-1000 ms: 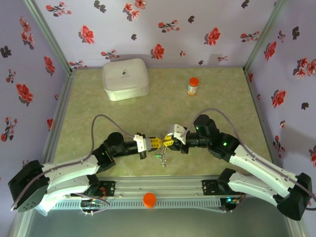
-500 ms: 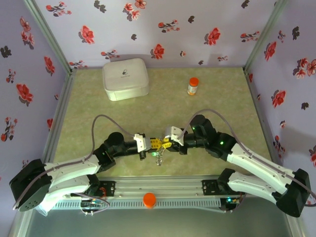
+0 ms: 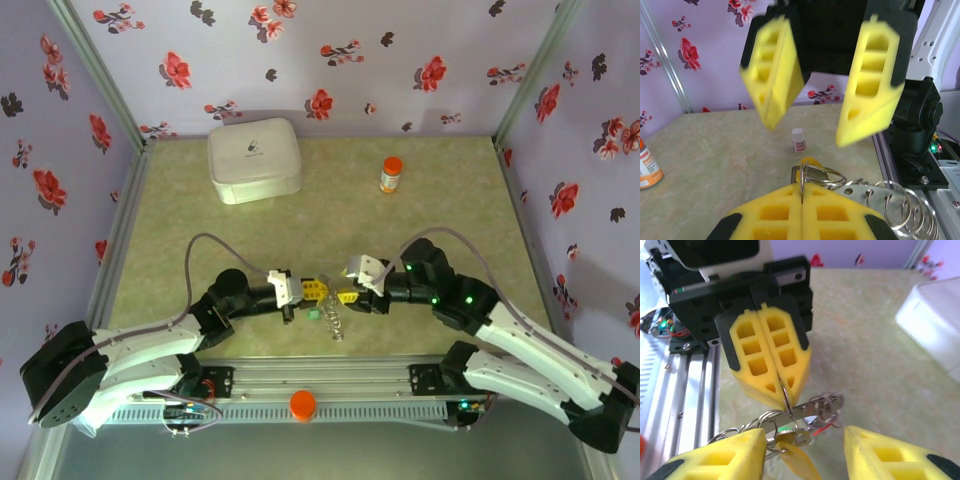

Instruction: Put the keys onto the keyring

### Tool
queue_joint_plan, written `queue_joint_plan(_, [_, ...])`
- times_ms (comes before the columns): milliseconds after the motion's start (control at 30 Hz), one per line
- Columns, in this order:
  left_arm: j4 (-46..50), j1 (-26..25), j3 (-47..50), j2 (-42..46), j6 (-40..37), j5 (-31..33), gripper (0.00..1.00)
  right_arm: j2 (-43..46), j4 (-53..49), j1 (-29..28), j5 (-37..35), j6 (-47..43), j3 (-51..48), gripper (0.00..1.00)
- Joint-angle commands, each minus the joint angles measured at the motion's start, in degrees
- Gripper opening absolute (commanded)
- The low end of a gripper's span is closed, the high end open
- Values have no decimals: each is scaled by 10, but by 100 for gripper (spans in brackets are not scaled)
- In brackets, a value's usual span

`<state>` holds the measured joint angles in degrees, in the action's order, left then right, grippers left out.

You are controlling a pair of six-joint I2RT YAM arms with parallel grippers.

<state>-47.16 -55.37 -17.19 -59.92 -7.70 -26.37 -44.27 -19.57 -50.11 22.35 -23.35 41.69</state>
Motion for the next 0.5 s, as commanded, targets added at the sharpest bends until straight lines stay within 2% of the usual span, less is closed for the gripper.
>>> queue_joint_plan(0, [-50, 6, -3, 10, 16, 2, 0, 22, -13, -1, -47, 22, -24, 49])
queue_joint_plan(300, [-57, 9, 16, 19, 33, -5, 0, -11, 59, -10, -33, 58, -55, 51])
queue_joint_plan(467, [-67, 9, 16, 15, 40, -9, 0, -35, 69, -11, -8, 54, -50, 46])
